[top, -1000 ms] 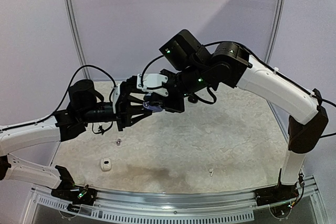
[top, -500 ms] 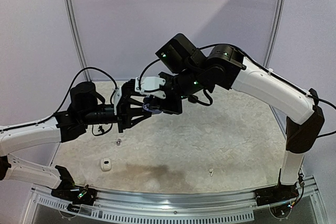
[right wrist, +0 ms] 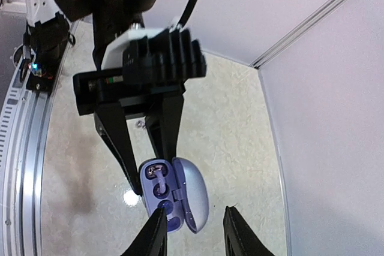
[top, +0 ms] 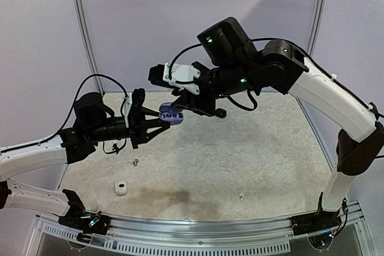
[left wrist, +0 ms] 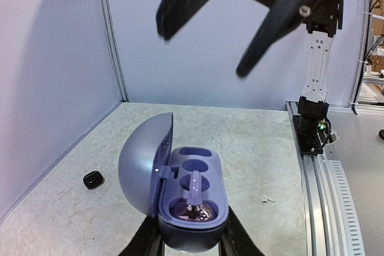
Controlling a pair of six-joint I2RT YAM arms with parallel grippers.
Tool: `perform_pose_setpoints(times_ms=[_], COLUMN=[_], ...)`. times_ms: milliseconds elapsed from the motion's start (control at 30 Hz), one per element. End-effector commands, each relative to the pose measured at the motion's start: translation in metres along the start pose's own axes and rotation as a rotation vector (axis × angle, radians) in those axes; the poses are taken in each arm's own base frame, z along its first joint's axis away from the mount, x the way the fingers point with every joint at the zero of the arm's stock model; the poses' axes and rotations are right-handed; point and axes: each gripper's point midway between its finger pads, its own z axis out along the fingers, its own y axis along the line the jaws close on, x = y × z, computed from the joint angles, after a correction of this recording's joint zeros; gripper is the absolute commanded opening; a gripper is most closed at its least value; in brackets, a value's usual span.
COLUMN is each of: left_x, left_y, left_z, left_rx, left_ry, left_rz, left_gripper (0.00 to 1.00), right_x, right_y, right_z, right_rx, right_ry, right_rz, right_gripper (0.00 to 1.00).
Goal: Insert the wireless bluetooth earbuds into the charging case
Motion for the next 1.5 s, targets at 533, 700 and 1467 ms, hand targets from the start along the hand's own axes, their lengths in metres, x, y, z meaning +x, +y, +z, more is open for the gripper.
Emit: perform_pose_setpoints(times_ms=[533,700,1467], left_x=[0.013,0.023,0.038], left_y=[0.134,0.142,0.141], left_z=[-0.128,-0.161,-0.17], left_rx=[-0.649,-0.762,-0.785], left_ry=[-0.027,-0.035,-0.016], left_rz=[-0.324,-0.324,-0.317], left_gripper=[0.0,0.0,0.0], right_x=[0.019,0.031,0.107], right_y=[-0.063,-0.018,0.111], right_z=[0.091,0.188,0.361], right_rx=[0.153,0.022,-0.153], right_ry=[-0.203,-0.158,-0.071], right_rz=[0.575,0.597,0.52], right_gripper=[0.81,0.89,0.84])
